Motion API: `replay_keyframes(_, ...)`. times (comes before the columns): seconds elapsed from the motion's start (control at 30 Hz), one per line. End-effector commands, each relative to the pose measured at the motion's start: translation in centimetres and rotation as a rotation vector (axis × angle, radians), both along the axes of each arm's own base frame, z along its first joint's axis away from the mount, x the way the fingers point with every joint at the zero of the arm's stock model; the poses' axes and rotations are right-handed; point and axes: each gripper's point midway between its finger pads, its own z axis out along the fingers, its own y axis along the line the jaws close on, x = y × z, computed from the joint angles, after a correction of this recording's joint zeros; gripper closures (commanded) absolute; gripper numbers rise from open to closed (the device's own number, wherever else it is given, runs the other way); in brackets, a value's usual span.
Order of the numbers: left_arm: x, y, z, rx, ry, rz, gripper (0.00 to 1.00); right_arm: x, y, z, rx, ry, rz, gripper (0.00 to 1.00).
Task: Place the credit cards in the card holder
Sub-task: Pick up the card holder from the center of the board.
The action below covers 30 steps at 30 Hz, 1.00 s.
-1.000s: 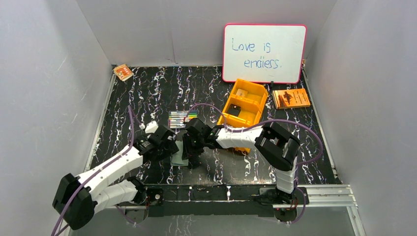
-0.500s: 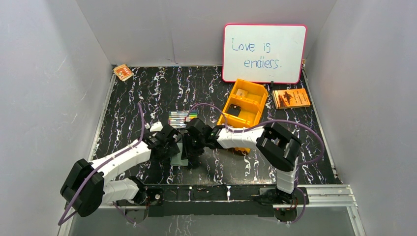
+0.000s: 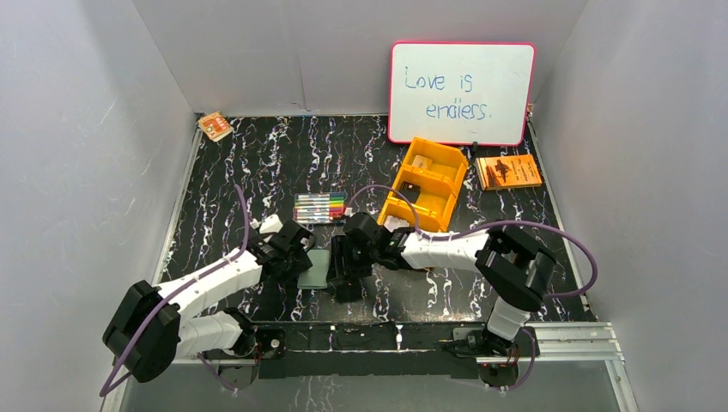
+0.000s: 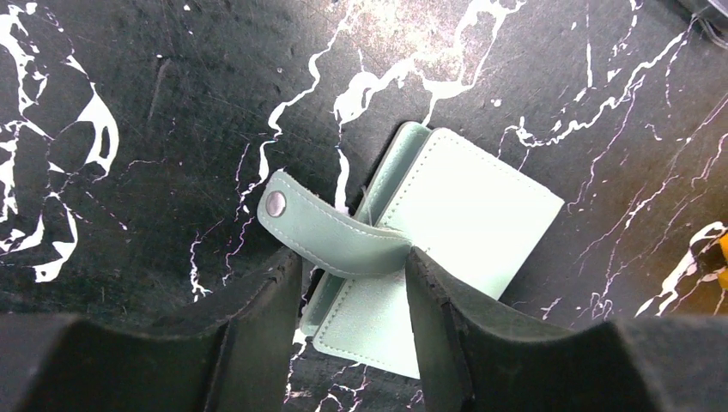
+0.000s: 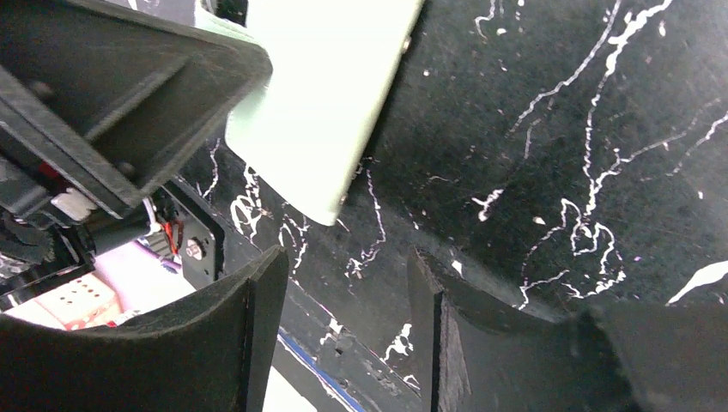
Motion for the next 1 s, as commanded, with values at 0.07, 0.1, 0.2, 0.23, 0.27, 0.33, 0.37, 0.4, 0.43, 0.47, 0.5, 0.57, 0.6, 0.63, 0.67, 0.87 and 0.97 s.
replay_keyframes(0.07, -3.5, 4.3, -3.1, 0.149, 0.111, 0.062, 0.58, 0.6, 1.7, 1.6, 0.127, 0.015, -0.049, 0.37)
replay_keyframes(0.1, -3.6, 4.3, -3.2, 0.149, 0.112, 0.066, 0.59, 0.6, 1.9, 1.6, 0.138, 0.025, -0.053, 0.37)
replay_keyframes(0.2, -3.6, 4.6, -3.2, 0.151, 0.109, 0.089, 0.64, 0.3, 2.3, 1.2, 0.168, 0.066, -0.079, 0.36)
replay_keyframes(0.23, -3.6, 4.7, -3.1, 0.156, 0.106, 0.098, 0.65, 0.3, 2.3, 1.1, 0.178, 0.081, -0.091, 0.35)
replay_keyframes(0.27, -3.7, 4.9, -3.2, 0.159, 0.106, 0.108, 0.67, 0.2, 2.4, 0.9, 0.189, 0.097, -0.105, 0.35)
replay_keyframes(0.33, -3.9, 5.1, -3.2, 0.161, 0.105, 0.129, 0.71, 0.1, 2.5, 0.6, 0.207, 0.131, -0.132, 0.35)
replay_keyframes(0.37, -4.0, 5.3, -3.2, 0.163, 0.107, 0.143, 0.72, 0.1, 2.5, 0.4, 0.211, 0.146, -0.146, 0.35)
replay_keyframes(0.4, -4.2, 5.4, -3.3, 0.163, 0.112, 0.157, 0.74, 0.1, 2.5, 0.2, 0.211, 0.157, -0.16, 0.35)
replay_keyframes(0.43, -4.3, 5.5, -3.4, 0.163, 0.117, 0.165, 0.74, 0.1, 2.5, 0.0, 0.213, 0.168, -0.173, 0.34)
replay_keyframes(0.47, -4.4, 5.5, -3.5, 0.164, 0.123, 0.171, 0.75, 0.1, 2.5, -0.1, 0.214, 0.181, -0.186, 0.34)
replay_keyframes(0.5, -4.5, 5.6, -3.6, 0.164, 0.129, 0.177, 0.76, 0.1, 2.5, -0.3, 0.213, 0.187, -0.195, 0.34)
replay_keyframes(0.57, -4.6, 5.6, -3.8, 0.165, 0.139, 0.182, 0.77, 0.2, 2.7, -0.4, 0.22, 0.192, -0.206, 0.34)
replay_keyframes(0.6, -4.7, 5.6, -4.0, 0.163, 0.144, 0.183, 0.77, 0.3, 2.9, -0.4, 0.226, 0.192, -0.203, 0.35)
replay_keyframes(0.63, -4.7, 5.6, -4.0, 0.162, 0.145, 0.184, 0.77, 0.3, 3.0, -0.4, 0.227, 0.193, -0.2, 0.35)
replay_keyframes(0.67, -4.8, 5.6, -4.1, 0.16, 0.146, 0.184, 0.77, 0.3, 3.3, -0.4, 0.228, 0.194, -0.193, 0.35)
replay_keyframes(0.87, -4.8, 5.4, -4.2, 0.148, 0.149, 0.179, 0.78, 0.2, 4.4, -0.8, 0.232, 0.215, -0.162, 0.39)
replay_keyframes(0.97, -4.7, 5.0, -4.1, 0.131, 0.148, 0.167, 0.78, 0.1, 4.8, -1.0, 0.23, 0.222, -0.152, 0.4)
